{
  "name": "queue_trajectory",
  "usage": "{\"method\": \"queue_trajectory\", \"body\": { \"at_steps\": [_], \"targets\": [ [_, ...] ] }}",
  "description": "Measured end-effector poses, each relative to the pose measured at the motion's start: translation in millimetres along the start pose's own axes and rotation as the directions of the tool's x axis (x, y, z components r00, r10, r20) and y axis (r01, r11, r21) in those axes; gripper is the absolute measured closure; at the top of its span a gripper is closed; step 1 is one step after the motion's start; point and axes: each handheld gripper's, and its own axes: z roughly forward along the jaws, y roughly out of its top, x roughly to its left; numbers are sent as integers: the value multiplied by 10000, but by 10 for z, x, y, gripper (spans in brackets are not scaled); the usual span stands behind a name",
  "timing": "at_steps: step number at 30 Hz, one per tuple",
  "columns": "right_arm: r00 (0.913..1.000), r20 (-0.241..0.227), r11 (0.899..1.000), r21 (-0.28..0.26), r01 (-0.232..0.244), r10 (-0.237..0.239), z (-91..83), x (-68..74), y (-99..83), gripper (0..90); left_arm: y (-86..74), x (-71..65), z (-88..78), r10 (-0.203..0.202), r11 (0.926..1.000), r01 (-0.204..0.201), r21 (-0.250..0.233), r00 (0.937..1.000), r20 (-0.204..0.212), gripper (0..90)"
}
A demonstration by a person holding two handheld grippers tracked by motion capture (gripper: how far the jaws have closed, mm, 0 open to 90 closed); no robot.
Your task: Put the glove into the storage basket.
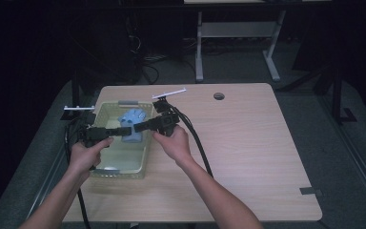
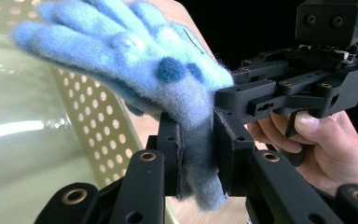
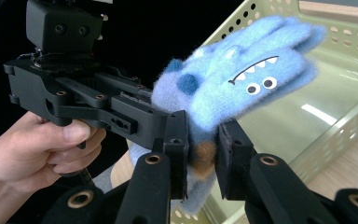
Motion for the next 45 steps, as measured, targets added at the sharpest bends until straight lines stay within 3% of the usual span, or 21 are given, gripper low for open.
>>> {"method": "queue_trajectory", "body": {
  "at_steps": [17,25,29,36,45],
  "targets": [
    [9999,-120,9997,233,-86,88,238,-6,15,754,-51,180,-145,-397,9992,399,97,9991,-163,732],
    [9992,-202,9993,142,-354,356,377,-30,4,747,-50,260,-212,-384,9989,393,269,9986,-353,732],
    [9990,-192,9990,205,-405,409,425,-38,-1,743,-50,308,-251,-302,9986,325,418,9980,-552,732],
    [9981,-129,9978,278,-596,600,523,-96,-20,736,-93,415,-285,-510,9970,553,546,9956,-782,733],
    [9970,68,9958,474,-777,775,590,-171,-56,727,-135,501,-211,-572,9912,724,1104,9892,-1350,733]
  ]
}}
